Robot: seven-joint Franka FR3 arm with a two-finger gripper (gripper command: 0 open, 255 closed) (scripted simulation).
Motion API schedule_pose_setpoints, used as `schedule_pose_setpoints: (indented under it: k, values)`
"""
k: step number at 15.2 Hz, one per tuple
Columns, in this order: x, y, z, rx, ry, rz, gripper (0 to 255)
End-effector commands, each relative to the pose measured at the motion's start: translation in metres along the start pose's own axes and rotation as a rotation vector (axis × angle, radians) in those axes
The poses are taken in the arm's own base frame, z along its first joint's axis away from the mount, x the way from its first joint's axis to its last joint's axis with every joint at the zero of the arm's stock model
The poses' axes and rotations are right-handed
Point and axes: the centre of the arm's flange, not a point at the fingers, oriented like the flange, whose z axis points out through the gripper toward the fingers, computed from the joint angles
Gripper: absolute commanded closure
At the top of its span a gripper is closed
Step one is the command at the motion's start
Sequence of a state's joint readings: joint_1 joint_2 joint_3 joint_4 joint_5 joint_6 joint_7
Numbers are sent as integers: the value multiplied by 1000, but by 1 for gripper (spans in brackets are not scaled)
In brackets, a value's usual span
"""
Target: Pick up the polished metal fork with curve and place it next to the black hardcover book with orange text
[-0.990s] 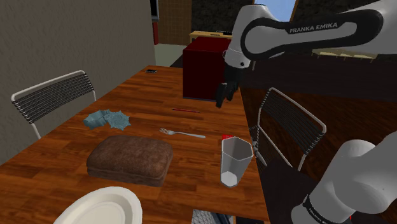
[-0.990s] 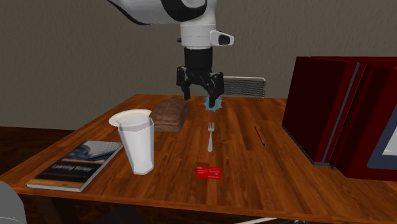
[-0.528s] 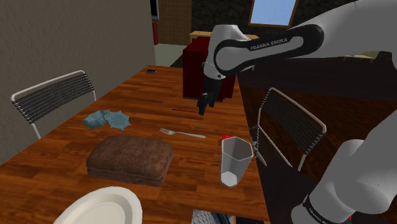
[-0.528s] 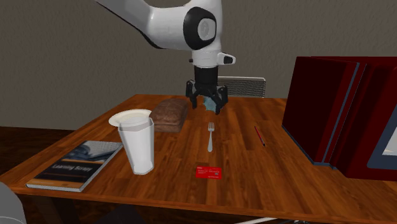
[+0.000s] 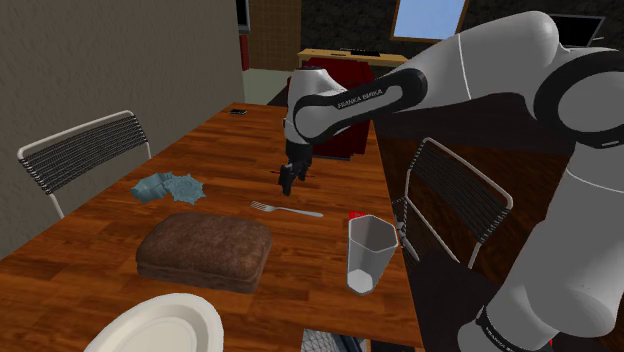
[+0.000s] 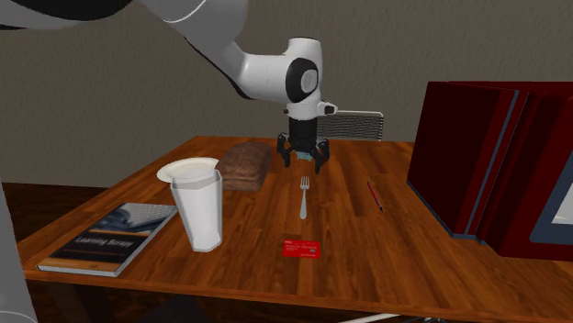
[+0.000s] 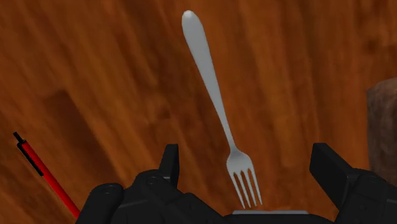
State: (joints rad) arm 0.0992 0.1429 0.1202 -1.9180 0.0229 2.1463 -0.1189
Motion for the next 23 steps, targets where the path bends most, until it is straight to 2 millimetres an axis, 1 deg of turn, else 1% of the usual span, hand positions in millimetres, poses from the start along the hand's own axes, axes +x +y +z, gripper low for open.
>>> schedule_pose_setpoints:
  k: [1,6,7,13,14,22,23]
  values:
    - [18,-2,18,-3,-4,-27,0]
    - [65,-15,64,-9,-16,-92,0]
    - [68,-16,66,-10,-17,-95,0]
    - [68,-16,98,-10,-17,-95,0]
    - [68,-15,106,-10,-17,-95,0]
    - [68,-15,106,-10,-17,-95,0]
    - [68,-15,106,-10,-17,-95,255]
